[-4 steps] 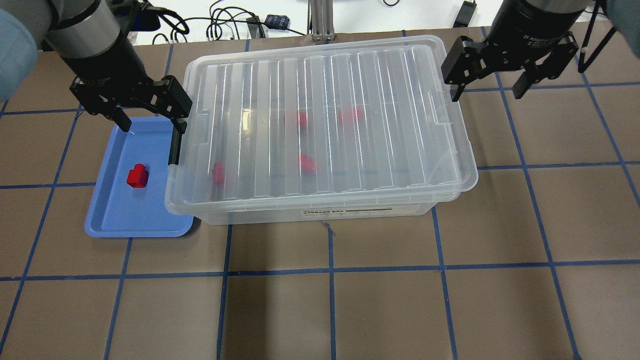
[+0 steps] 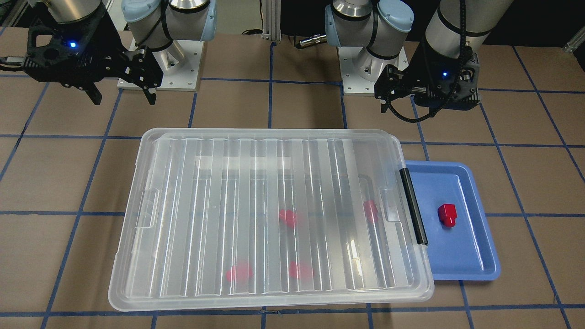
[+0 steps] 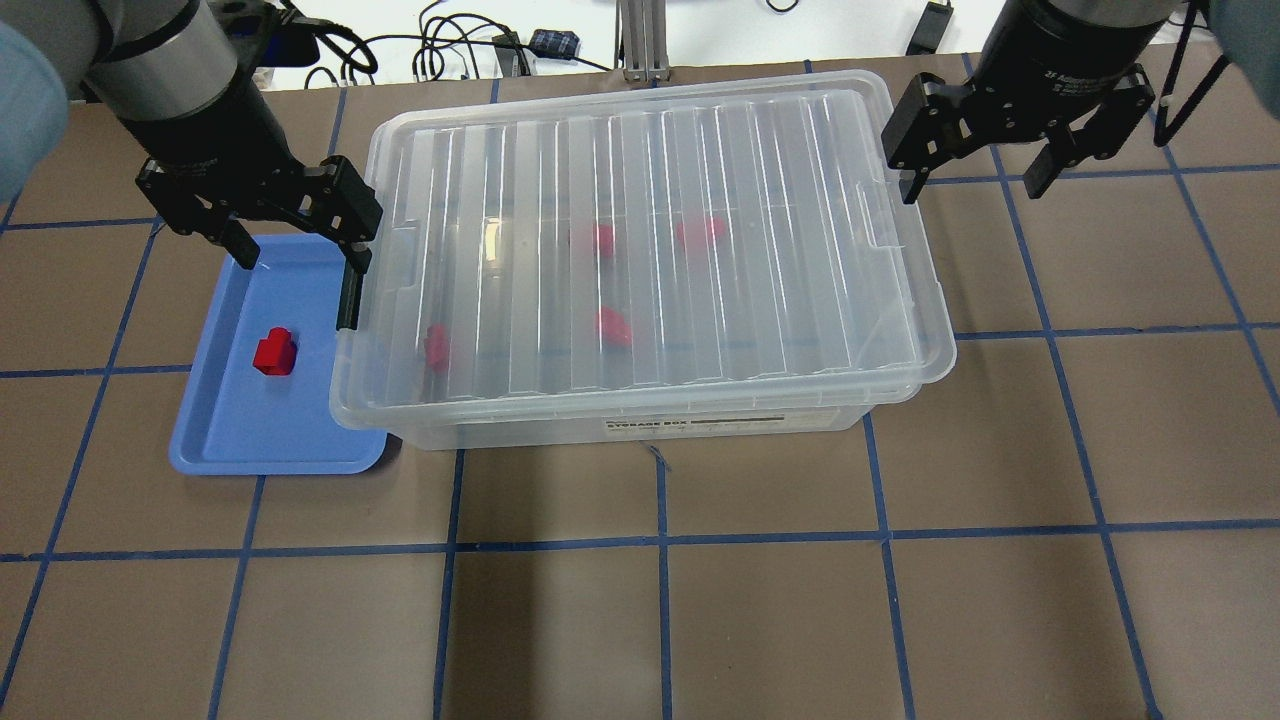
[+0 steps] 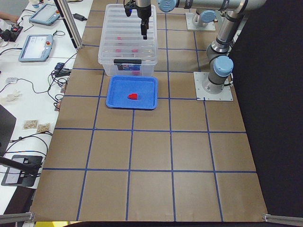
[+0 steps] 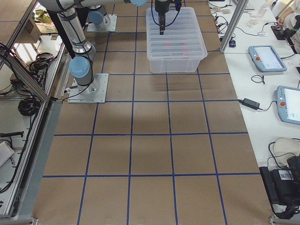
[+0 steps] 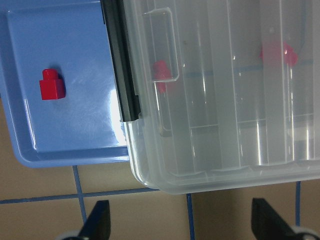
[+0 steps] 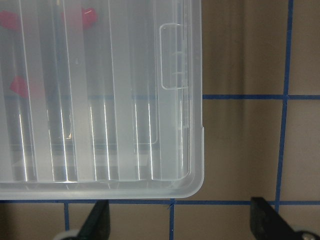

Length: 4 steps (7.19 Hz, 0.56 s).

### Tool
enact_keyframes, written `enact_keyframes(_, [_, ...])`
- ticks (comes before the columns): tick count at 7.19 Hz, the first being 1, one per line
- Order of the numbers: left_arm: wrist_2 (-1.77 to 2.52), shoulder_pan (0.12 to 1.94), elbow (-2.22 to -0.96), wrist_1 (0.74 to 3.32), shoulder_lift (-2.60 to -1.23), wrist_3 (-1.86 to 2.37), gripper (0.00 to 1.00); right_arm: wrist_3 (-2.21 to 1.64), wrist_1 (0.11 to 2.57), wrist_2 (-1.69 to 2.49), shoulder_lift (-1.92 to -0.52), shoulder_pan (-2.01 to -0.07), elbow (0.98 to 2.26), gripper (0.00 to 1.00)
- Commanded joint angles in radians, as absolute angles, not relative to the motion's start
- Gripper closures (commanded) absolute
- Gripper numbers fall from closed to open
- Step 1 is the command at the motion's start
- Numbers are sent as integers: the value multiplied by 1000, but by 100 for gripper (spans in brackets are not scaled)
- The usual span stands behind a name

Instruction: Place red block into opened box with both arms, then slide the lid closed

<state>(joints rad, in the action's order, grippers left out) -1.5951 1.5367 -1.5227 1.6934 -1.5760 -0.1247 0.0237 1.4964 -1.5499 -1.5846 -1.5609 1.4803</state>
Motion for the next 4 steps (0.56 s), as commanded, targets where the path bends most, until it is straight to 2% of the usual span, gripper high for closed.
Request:
enact_keyframes(1, [-1594, 1536, -1522, 1697, -1575, -126, 0, 38, 1552, -1555, -1559, -1552, 1480, 0])
enact_keyframes(3, [-1589, 1517, -1522, 1687, -1575, -129, 0, 40, 1620, -1557, -1423, -1536, 1463, 0])
enact_keyframes(4, [-1585, 1485, -1520, 1681, -1578, -129, 0, 61, 1741, -1562, -1340, -1532, 1468, 0])
